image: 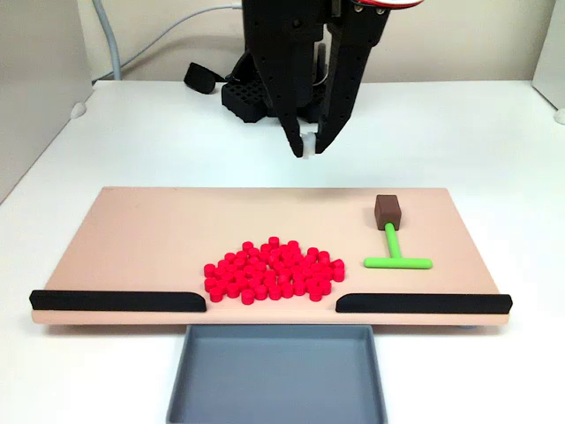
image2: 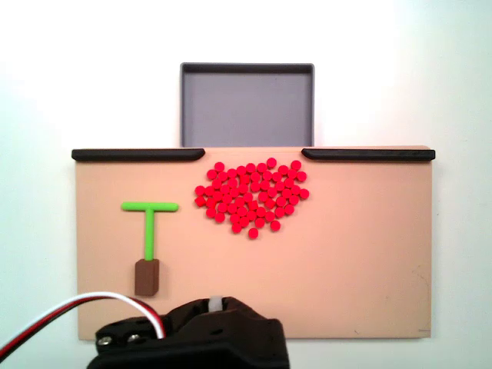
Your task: Grasp a green tool by the dark brown handle.
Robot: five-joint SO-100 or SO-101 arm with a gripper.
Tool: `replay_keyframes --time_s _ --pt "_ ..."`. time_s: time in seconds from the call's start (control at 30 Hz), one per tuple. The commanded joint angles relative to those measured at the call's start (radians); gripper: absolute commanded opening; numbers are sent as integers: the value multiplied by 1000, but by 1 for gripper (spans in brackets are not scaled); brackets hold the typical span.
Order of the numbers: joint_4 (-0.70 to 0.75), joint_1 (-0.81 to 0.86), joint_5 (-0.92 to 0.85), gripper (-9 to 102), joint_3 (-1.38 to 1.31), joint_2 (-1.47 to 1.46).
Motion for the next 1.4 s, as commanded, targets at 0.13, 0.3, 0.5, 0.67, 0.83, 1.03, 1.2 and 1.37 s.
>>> replay_keyframes --time_s 0.13,0.3,0.5,0.67,0.83,1.03,1.2,1.37 --pt "-3 -78 83 0 -34 9" --pt "-3 -112 115 0 -84 -35" --pt "-40 -130 129 0 -101 -80" --pt "-60 -146 163 0 -101 -100" --pt "-61 -158 241 0 -101 -114" --pt "-61 -181 276 0 -86 -124" --pt "-61 -199 272 0 -95 -132" --pt "-61 -199 227 0 -89 -146"
